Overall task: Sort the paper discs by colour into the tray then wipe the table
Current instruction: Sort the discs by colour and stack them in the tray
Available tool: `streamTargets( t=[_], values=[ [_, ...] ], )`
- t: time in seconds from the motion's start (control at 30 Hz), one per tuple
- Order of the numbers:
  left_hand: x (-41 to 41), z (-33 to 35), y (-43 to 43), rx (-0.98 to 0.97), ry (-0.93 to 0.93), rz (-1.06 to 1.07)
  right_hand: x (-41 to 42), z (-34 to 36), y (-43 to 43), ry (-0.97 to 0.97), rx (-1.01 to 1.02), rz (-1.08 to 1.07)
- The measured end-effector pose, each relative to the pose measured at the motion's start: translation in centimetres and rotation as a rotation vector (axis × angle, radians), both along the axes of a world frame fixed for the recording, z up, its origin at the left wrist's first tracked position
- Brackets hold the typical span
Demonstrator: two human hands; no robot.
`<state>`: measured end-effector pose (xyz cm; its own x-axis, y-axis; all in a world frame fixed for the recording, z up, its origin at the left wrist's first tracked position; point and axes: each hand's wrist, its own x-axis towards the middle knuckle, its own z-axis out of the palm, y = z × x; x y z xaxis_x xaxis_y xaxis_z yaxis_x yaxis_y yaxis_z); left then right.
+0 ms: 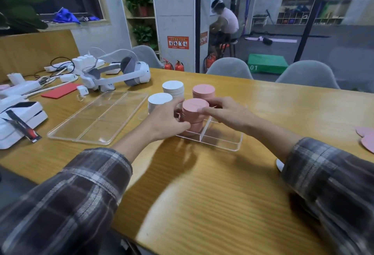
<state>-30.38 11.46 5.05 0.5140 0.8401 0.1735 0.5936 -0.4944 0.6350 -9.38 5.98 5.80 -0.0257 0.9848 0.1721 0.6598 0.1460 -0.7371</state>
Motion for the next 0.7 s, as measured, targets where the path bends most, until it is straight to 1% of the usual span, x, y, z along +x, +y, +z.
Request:
streamTargets(
  t=[0.03,0.1,0.2,0.4,0.57,0.7],
  values=[
    [0.0,-0.2,0.2,0.0,0.014,-0.008,0.1,0.0,0.1,-0.006,0.009,0.001],
    [0.1,-0.6,0.4,0.006,-0.019,-0.015,0.1,0.0,0.4,-0.058,0.028,0.0],
    [0.3,-1.2,1.0,0.075,-0.065,-0.02,-0.1,-0.2,0.4,-0.145,0.059,-0.005],
    [0.7,-1.4,1.3,0.202,-0.039,0.0,-0.3,-0.4,1.0,-0.223,0.109,-0.021],
    [0.8,-1.4,1.5,0.196,0.027,0.045,-0.4,-0.2,1.2,-0.219,0.091,-0.038],
    [1.0,-1.2,1.4,0.218,0.002,0.045,-0.3,0.0,1.1,-0.197,0.075,-0.009]
  ],
)
